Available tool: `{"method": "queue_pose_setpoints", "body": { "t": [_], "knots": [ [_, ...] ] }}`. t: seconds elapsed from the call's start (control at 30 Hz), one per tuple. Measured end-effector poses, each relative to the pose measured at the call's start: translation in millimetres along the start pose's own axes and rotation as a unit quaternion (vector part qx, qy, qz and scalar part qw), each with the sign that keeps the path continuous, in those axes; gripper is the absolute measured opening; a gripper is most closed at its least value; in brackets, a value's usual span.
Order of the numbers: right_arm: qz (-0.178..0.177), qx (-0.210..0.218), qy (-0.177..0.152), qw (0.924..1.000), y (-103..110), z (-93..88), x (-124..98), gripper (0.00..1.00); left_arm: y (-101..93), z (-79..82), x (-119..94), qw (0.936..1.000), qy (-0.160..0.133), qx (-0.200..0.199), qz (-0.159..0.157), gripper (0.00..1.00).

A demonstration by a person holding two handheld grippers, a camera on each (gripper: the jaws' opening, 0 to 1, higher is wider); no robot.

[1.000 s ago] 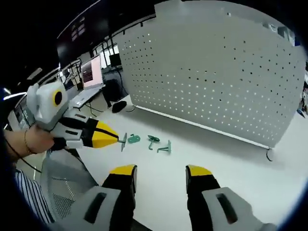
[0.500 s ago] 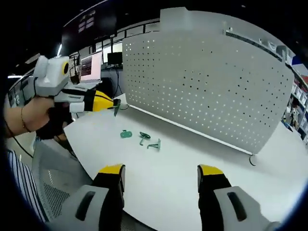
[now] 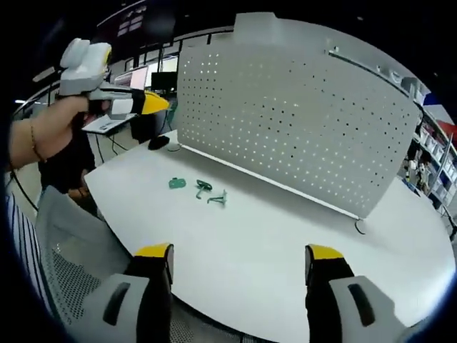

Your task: Insert the hook assembly into the mounting plate slot until the hook locks in place.

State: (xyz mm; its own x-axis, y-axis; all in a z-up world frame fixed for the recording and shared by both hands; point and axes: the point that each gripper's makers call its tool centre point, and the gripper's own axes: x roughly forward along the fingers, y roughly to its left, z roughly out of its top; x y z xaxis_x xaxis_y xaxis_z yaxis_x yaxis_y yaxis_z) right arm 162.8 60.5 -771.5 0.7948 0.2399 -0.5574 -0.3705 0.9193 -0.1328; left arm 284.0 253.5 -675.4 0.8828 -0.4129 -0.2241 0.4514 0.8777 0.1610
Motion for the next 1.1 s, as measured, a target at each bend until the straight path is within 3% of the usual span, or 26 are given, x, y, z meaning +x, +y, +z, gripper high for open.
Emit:
{"method": "queue_pose_setpoints", "body": {
  "t": [0.1, 0.2, 0.37, 0.57, 0.8, 0.83, 1.1],
  "knots": [
    [-0.003, -0.005, -0.021, 0.9998, 0, 3.7, -1, 0.74, 15.3, 11.6, -5, 0.9987, -0.022, -0.011, 0.044, 0.01],
    [-0.011, -0.011, -0.026, 0.9995, -2, 1.4, 0, 0.75, 26.0, 20.7, -5, 0.9968, -0.037, -0.030, 0.064, 0.01],
    [-0.025, -0.017, -0.035, 0.9989, -5, -1.9, 1, 0.81, 31.4, 32.0, 2, 0.9955, -0.047, -0.035, 0.075, 0.01],
    [-0.024, -0.020, -0.036, 0.9989, -2, -4.7, 8, 0.82, 31.3, 43.9, 10, 0.9937, -0.061, -0.042, 0.083, 0.01],
    [-0.032, -0.035, -0.055, 0.9974, -1, 3.0, 12, 0.86, 35.9, 57.4, 22, 0.9904, -0.077, -0.070, 0.092, 0.01],
    [-0.035, -0.041, -0.073, 0.9958, -1, 8.4, 11, 0.87, 35.9, 58.5, 22, 0.9901, -0.077, -0.072, 0.092, 0.01],
    [-0.023, -0.060, -0.070, 0.9955, 10, 5.4, 16, 0.86, 42.8, 69.3, 29, 0.9871, -0.093, -0.078, 0.104, 0.01]
  ]
}}
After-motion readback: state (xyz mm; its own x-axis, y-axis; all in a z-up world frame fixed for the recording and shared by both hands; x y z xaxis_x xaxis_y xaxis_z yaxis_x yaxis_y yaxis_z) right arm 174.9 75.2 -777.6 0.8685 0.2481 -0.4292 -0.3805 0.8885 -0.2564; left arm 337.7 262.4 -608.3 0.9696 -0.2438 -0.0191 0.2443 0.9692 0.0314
